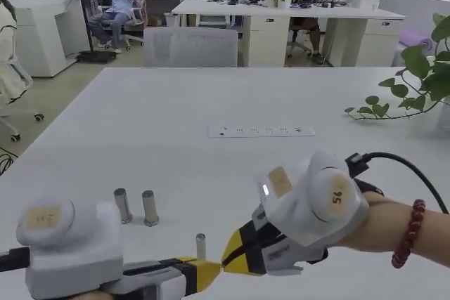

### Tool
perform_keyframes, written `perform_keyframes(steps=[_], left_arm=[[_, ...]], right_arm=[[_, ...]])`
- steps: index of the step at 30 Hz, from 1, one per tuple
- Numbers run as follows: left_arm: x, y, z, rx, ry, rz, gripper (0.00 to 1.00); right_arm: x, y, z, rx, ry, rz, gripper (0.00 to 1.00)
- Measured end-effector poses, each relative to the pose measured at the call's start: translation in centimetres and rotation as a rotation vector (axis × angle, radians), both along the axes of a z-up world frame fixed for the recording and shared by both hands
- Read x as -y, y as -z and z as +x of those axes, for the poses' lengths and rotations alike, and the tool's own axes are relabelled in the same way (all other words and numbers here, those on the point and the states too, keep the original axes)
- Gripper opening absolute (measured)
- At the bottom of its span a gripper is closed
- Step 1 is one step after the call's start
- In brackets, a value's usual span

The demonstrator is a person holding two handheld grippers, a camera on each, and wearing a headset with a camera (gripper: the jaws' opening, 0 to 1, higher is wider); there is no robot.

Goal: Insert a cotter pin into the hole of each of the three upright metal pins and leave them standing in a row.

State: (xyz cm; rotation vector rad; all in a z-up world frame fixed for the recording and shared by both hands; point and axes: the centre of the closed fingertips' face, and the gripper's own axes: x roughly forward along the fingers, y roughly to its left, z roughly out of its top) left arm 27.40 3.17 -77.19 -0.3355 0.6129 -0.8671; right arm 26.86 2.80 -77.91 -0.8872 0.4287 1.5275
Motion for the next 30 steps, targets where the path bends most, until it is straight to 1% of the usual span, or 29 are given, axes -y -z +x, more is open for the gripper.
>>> perform_keyframes(steps=[2, 3, 4, 6, 8, 9, 10, 11, 12, 13, 14, 16, 18, 23, 26, 27, 28, 30], left_arm=[[-0.1, 0.1, -0.2, 0.018, 0.013, 0.029, 0.00], [-0.2, 0.2, -0.1, 0.034, 0.020, 0.048, 0.00], [-0.2, 0.2, -0.2, 0.040, 0.027, 0.054, 0.00], [-0.1, 0.0, -0.3, 0.060, 0.041, 0.050, 0.00], [-0.2, 0.0, -0.5, 0.081, 0.055, 0.067, 0.00], [-0.2, -0.1, -0.5, 0.080, 0.055, 0.063, 0.00], [-0.1, -0.1, -0.6, 0.085, 0.060, 0.060, 0.00], [-0.1, -0.2, -0.6, 0.102, 0.069, 0.069, 0.00], [-0.1, -0.3, -0.7, 0.110, 0.073, 0.076, 0.00], [-0.1, -0.3, -0.8, 0.129, 0.089, 0.090, 0.00], [-0.1, -0.4, -0.9, 0.131, 0.091, 0.091, 0.00], [0.1, -0.6, -1.1, 0.157, 0.114, 0.096, 0.00], [0.3, -0.7, -1.4, 0.174, 0.137, 0.112, 0.00], [0.8, -1.0, -1.9, 0.220, 0.188, 0.124, 0.00], [1.1, -1.1, -2.1, 0.240, 0.213, 0.126, 0.00], [1.3, -1.2, -2.3, 0.247, 0.235, 0.123, 0.00], [1.3, -1.2, -2.3, 0.253, 0.236, 0.124, 0.00], [1.5, -1.3, -2.6, 0.270, 0.260, 0.128, 0.00]], right_arm=[[0.2, -0.1, 0.0, -0.013, 0.009, 0.004, 0.05], [0.3, -0.1, -0.1, -0.020, 0.011, 0.007, 0.05], [0.3, -0.2, -0.1, -0.039, 0.021, 0.015, 0.05], [0.6, -0.1, -0.2, -0.053, 0.030, 0.016, 0.07], [0.7, -0.1, -0.3, -0.068, 0.034, 0.018, 0.07], [0.8, 0.0, -0.4, -0.090, 0.044, 0.025, 0.07], [0.8, -0.1, -0.5, -0.096, 0.046, 0.029, 0.07], [0.9, -0.1, -0.6, -0.112, 0.052, 0.035, 0.07], [1.0, -0.1, -0.6, -0.117, 0.055, 0.035, 0.08], [1.1, 0.0, -0.6, -0.130, 0.065, 0.038, 0.08], [1.2, 0.0, -0.6, -0.134, 0.067, 0.039, 0.08], [1.3, -0.1, -0.7, -0.155, 0.083, 0.050, 0.09], [1.4, -0.2, -0.9, -0.186, 0.094, 0.064, 0.10], [1.6, -0.7, -1.3, -0.245, 0.103, 0.092, 0.11], [1.8, -0.8, -1.6, -0.268, 0.095, 0.099, 0.11], [1.8, -0.9, -1.8, -0.282, 0.088, 0.105, 0.12], [1.9, -1.0, -2.0, -0.300, 0.087, 0.112, 0.12], [1.9, -1.0, -2.1, -0.313, 0.084, 0.120, 0.12]])
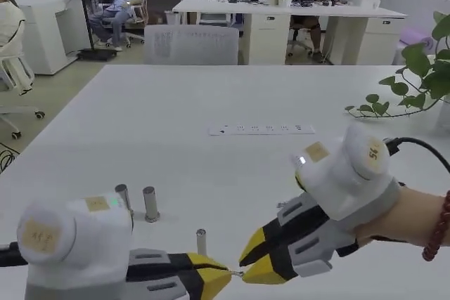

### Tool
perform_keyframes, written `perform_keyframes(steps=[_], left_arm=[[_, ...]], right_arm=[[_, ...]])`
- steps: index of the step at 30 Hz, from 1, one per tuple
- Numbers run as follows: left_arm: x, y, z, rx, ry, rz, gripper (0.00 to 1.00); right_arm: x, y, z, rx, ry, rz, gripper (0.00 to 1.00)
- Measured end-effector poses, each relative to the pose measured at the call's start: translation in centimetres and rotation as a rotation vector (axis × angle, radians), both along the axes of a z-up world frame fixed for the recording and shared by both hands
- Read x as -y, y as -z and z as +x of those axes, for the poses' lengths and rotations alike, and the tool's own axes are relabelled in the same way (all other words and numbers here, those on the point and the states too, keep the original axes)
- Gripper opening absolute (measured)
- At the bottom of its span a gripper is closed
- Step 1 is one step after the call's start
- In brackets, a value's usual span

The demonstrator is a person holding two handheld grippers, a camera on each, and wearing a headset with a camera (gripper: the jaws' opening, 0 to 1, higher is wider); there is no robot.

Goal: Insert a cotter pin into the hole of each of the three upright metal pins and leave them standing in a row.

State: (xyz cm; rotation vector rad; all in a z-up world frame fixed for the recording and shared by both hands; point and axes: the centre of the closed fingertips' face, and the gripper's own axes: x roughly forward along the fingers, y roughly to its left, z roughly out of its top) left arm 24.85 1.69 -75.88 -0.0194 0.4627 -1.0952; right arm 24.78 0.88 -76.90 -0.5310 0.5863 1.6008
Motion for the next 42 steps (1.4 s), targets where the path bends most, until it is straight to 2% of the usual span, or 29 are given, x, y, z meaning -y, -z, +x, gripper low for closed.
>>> perform_keyframes(steps=[1, 2, 4, 6, 13, 21, 29, 33, 42], left_arm=[[0.2, -0.2, -0.1, 0.022, 0.015, -0.003, 0.00], [0.3, -0.4, -0.3, 0.028, 0.026, -0.012, 0.00], [0.4, -0.4, -0.4, 0.042, 0.039, -0.001, 0.00], [0.6, -0.4, -0.6, 0.038, 0.050, 0.001, 0.00], [0.9, -0.6, -1.0, 0.064, 0.090, -0.007, 0.00], [1.1, -1.2, -1.4, 0.090, 0.120, -0.021, 0.00], [1.1, -1.2, -1.6, 0.103, 0.142, -0.014, 0.00], [1.1, -1.2, -1.7, 0.112, 0.147, -0.008, 0.00], [1.1, -1.1, -1.8, 0.142, 0.146, 0.015, 0.01]], right_arm=[[0.0, 0.0, 0.0, -0.002, 0.000, 0.000, 0.12], [0.1, 0.1, -0.1, -0.007, -0.005, -0.004, 0.12], [0.2, 0.0, -0.5, -0.028, -0.019, 0.003, 0.12], [0.2, -0.2, -1.0, -0.059, -0.031, 0.012, 0.11], [0.2, -0.3, -1.7, -0.076, -0.062, 0.015, 0.10], [0.2, -0.4, -1.9, -0.077, -0.077, 0.018, 0.06], [0.2, -0.5, -2.4, -0.075, -0.106, 0.017, 0.04], [0.2, -0.5, -2.5, -0.051, -0.121, 0.017, 0.03], [0.3, -0.4, -2.4, -0.028, -0.126, -0.001, 0.02]])
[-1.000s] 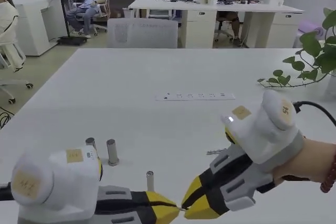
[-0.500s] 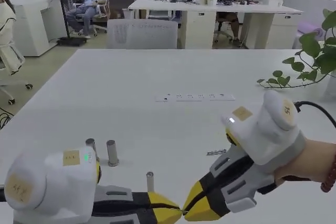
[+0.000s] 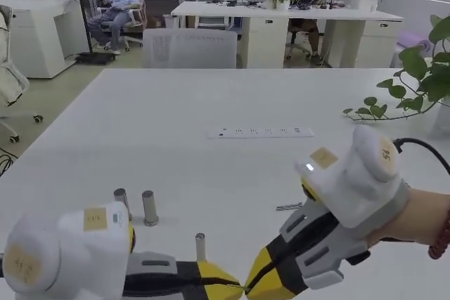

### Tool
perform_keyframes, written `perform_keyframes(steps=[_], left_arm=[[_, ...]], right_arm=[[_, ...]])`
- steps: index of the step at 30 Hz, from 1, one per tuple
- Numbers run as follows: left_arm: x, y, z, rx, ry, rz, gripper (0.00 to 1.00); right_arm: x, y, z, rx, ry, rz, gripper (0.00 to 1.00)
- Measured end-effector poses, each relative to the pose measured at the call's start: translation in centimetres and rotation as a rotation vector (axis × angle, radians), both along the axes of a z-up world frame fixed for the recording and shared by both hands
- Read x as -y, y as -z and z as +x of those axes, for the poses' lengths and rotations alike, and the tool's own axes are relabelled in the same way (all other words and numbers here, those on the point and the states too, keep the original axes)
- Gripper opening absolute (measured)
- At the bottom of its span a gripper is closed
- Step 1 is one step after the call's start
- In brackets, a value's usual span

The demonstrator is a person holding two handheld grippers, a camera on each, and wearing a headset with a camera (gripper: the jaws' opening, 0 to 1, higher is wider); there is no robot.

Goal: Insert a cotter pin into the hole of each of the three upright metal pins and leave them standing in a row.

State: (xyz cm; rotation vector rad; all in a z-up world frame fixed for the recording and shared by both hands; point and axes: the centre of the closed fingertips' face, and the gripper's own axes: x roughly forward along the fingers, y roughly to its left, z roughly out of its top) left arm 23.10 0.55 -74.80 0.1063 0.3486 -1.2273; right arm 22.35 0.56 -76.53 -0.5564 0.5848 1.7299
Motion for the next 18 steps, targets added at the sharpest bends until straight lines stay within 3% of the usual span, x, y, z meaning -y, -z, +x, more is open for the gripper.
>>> perform_keyframes(steps=[5, 18], left_arm=[[-0.2, 0.0, 0.4, 0.010, -0.026, 0.005, 0.02], [-1.5, -0.1, 1.7, 0.017, -0.130, -0.008, 0.23]], right_arm=[[0.0, 0.0, 0.3, 0.013, 0.013, -0.011, 0.02], [0.1, 0.1, 2.0, 0.039, 0.069, -0.048, 0.02]])
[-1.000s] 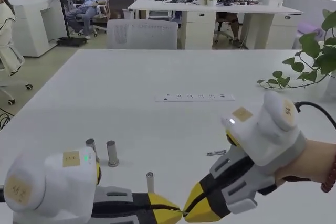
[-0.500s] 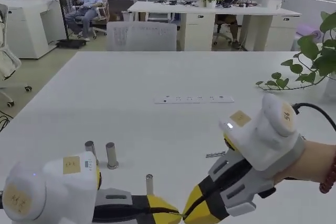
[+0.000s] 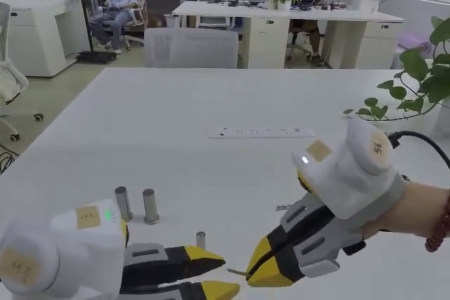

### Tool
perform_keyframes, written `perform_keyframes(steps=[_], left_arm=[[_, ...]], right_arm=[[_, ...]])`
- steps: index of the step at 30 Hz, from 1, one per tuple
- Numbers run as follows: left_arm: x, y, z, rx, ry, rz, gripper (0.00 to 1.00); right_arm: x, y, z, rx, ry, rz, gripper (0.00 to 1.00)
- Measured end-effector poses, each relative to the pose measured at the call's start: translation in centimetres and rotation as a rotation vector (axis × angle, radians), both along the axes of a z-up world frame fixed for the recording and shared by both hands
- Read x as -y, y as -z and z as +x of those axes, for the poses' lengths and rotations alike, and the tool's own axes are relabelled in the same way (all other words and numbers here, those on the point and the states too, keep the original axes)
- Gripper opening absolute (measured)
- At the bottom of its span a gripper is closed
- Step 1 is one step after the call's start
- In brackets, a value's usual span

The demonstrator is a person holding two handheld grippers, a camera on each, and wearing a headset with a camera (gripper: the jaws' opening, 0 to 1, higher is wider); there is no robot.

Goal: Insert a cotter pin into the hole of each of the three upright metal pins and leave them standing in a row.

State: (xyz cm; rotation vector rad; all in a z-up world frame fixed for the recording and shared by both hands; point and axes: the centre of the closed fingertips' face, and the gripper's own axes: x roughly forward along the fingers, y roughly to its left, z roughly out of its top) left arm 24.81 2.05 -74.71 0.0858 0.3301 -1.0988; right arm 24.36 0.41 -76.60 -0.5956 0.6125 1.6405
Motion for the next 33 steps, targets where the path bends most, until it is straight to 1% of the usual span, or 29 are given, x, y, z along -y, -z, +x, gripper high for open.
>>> perform_keyframes(steps=[6, 9, 11, 15, 16, 23, 25, 28, 31, 33], left_arm=[[-0.8, 0.1, 0.8, 0.003, -0.055, 0.000, 0.32], [-1.1, 0.2, 1.2, 0.001, -0.079, -0.003, 0.36], [-1.3, 0.3, 1.4, 0.001, -0.088, -0.002, 0.39], [-1.7, 0.5, 2.0, 0.008, -0.120, 0.005, 0.43], [-1.9, 0.6, 2.1, 0.007, -0.129, 0.006, 0.44], [-2.6, 1.2, 3.2, -0.001, -0.178, 0.016, 0.44], [-2.9, 1.5, 3.5, -0.001, -0.190, 0.020, 0.44], [-3.3, 2.0, 4.2, -0.009, -0.211, 0.027, 0.43], [-3.5, 2.3, 4.6, -0.016, -0.223, 0.035, 0.43], [-3.7, 2.5, 4.9, -0.016, -0.233, 0.038, 0.42]], right_arm=[[0.0, 0.0, 1.0, 0.025, 0.022, -0.012, 0.02], [-0.1, 0.0, 1.5, 0.033, 0.032, -0.008, 0.03], [-0.1, 0.1, 2.0, 0.053, 0.037, -0.012, 0.03], [-0.2, 0.1, 2.7, 0.071, 0.046, -0.011, 0.03], [-0.3, 0.1, 3.1, 0.091, 0.050, -0.010, 0.03], [-0.6, 0.8, 4.6, 0.134, 0.056, -0.030, 0.03], [-0.6, 0.9, 5.2, 0.157, 0.057, -0.040, 0.03], [-0.9, 1.2, 5.6, 0.165, 0.059, -0.048, 0.03], [-0.9, 1.7, 6.2, 0.193, 0.048, -0.077, 0.03], [-0.9, 2.0, 6.6, 0.201, 0.047, -0.086, 0.03]])
